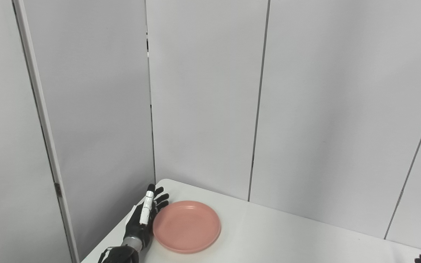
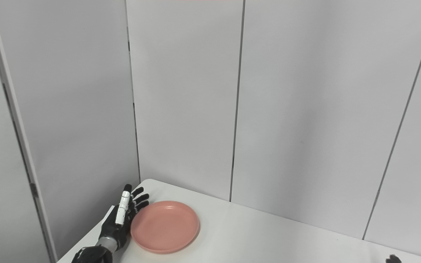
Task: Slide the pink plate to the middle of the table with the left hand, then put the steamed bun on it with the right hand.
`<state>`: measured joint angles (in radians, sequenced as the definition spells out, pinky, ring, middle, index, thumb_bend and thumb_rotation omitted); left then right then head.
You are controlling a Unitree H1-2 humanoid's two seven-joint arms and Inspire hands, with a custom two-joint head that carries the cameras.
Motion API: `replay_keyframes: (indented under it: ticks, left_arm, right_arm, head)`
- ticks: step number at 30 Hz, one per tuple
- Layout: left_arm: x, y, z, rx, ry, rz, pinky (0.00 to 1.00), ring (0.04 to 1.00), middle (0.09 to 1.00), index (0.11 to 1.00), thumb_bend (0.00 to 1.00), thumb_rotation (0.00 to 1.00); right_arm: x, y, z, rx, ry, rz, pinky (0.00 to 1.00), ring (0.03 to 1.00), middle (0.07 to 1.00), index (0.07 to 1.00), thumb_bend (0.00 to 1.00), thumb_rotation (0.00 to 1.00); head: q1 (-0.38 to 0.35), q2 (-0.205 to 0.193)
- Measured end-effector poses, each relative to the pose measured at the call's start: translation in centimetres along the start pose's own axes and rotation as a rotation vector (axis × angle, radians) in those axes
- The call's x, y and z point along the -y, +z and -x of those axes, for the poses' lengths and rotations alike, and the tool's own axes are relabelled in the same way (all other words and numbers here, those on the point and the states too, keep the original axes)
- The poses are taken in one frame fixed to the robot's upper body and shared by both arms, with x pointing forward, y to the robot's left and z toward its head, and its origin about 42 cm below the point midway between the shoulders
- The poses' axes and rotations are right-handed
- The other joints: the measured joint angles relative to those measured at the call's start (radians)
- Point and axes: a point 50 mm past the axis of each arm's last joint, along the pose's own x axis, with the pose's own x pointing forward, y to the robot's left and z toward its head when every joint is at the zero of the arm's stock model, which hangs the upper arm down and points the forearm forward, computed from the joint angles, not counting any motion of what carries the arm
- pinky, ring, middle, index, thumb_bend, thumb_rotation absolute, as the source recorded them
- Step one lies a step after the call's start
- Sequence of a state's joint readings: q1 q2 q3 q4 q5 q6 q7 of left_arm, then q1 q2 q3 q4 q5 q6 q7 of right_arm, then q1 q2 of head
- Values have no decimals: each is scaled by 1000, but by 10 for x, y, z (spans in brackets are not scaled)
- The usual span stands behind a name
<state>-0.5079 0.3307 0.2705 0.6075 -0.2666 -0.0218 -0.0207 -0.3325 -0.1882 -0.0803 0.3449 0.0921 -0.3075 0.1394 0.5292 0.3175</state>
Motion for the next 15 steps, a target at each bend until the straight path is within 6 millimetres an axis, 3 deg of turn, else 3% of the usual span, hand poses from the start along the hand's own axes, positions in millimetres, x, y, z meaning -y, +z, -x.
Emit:
replay_keyframes:
  ticks: [15]
  left_arm:
    - [8, 0, 0, -4, -35, -29, 936, 908, 883, 887, 862, 1000]
  right_arm:
    - [0, 1, 0, 2, 1, 3, 1000, 1000, 1000, 1000, 51, 1000]
  head:
    - [-3, 5]
